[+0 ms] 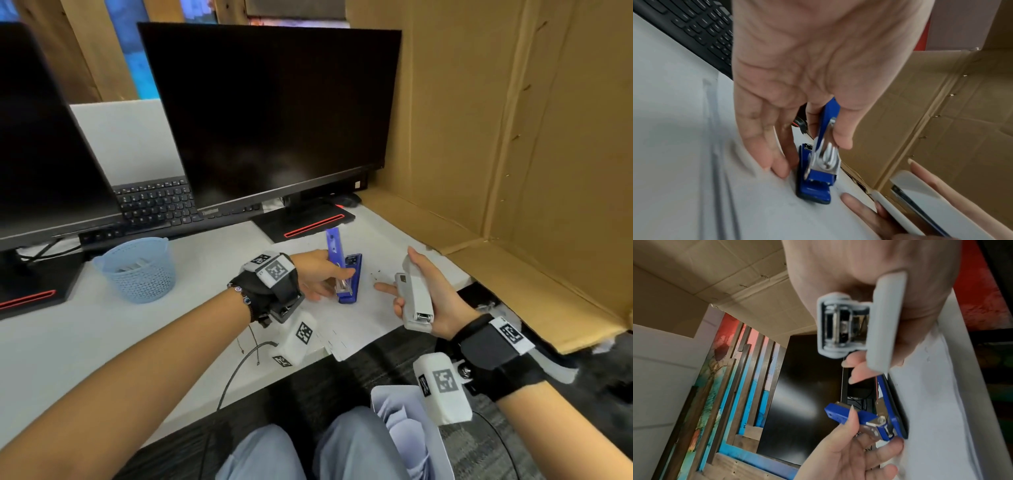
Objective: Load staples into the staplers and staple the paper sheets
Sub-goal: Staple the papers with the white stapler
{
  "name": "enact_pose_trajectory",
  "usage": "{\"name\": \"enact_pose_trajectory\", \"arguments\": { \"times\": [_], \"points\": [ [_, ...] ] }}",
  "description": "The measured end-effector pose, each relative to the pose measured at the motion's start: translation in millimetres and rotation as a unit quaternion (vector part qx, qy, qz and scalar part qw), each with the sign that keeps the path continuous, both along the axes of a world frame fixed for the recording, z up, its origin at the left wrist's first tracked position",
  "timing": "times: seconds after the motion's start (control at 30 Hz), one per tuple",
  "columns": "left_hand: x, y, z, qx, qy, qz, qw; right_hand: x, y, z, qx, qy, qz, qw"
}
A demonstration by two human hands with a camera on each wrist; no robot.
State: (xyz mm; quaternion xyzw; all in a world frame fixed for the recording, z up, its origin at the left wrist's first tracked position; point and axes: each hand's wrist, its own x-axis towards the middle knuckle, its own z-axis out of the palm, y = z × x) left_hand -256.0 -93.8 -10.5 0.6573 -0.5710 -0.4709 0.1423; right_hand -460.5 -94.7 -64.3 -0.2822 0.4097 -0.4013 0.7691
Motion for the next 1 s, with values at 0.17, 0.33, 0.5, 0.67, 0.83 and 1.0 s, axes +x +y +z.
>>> {"name": "enact_pose_trajectory", "arguments": {
  "times": [0.17,0.33,0.5,0.67,0.83,1.0],
  "points": [
    [31.4,0.6,-2.8,-0.045,-0.053,0.035,0.997,0.2,-0.8,-2.9,-0.008,0.002,0.003,1.000],
    [68.9,1.7,-6.4,-0.068,-0.111,0.094,0.987,0.4,1.5,-1.8,-0.016,0.011,0.001,1.000],
    [115.7,-4.1,-16.6,-0.020,-0.152,0.161,0.975,2.0,2.8,-3.2,-0.028,0.018,0.002,0.999],
    [146.5,-4.9,-17.8,-0.023,-0.132,0.214,0.968,2.2,2.0,-5.6,-0.030,0.022,0.004,0.999],
    [164.7,-8.5,-15.9,-0.047,-0.189,0.225,0.955,2.0,2.3,-5.3,-0.034,0.025,0.011,0.999],
    [142.5,-10.6,10.3,-0.149,-0.330,0.226,0.904,1.0,1.5,-5.7,-0.035,0.016,0.014,0.999]
  ]
}}
